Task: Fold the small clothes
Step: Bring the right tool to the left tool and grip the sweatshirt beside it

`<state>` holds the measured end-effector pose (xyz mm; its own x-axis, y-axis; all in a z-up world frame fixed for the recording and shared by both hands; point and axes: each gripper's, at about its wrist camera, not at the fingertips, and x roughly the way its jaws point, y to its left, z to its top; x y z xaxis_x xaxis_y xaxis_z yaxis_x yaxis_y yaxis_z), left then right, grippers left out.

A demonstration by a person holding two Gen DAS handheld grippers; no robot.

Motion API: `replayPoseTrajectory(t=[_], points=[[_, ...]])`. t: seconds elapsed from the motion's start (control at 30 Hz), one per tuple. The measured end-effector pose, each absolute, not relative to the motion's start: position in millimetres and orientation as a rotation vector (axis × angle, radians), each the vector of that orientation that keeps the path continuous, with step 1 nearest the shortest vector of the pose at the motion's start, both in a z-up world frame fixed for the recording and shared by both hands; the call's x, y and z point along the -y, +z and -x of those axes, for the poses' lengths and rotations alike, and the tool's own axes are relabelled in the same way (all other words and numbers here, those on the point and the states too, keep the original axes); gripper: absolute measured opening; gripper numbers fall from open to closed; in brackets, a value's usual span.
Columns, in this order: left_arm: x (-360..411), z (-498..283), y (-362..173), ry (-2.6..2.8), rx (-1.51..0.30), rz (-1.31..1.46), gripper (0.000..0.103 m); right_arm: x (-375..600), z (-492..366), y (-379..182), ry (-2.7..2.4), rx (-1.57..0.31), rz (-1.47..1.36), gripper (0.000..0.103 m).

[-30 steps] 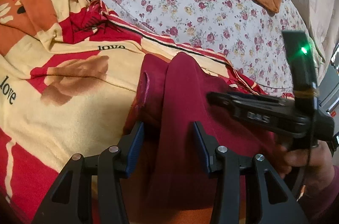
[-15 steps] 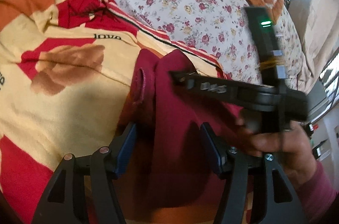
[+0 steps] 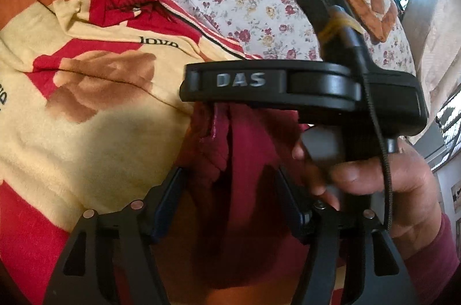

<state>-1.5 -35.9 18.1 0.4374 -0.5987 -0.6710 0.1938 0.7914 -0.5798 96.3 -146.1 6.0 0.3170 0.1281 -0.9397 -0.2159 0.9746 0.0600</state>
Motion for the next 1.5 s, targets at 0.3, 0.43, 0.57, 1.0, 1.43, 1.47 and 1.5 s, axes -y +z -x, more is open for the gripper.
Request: replayPoseTrajectory(t=[0.3,0.43,0.57,1.0,1.43,1.47,1.5], points=[[47,-1,23,-0.538,-0.973,0.441,0.044,187,-75,39,0.301,-1.125,0.015,0.025],[41,4,35,-0.634,-0.905,0.510,0.021,206,-67,53,0.303,-1.102,-0.027,0.022],[45,13,52,-0.724,-0.824,0.491,0.001,225,-67,57,0.297,-1.119,-0.090,0.023],[55,17,54,-0.756,-0.848,0.434,0.001,180,-91,26,0.266,-1.276,0.027,0.074],[50,30,63,-0.754,-0.876,0.308,0.052,243,-77,43,0.242,-1.177,-0.064,0.031],[57,32,61,-0.739,-0.885,0.261,0.052,244,-77,42,0.242,-1.181,-0.073,0.031],[66,33,59,-0.722,-0.887,0.202,0.052,244,-77,42,0.242,-1.181,-0.073,0.032]])
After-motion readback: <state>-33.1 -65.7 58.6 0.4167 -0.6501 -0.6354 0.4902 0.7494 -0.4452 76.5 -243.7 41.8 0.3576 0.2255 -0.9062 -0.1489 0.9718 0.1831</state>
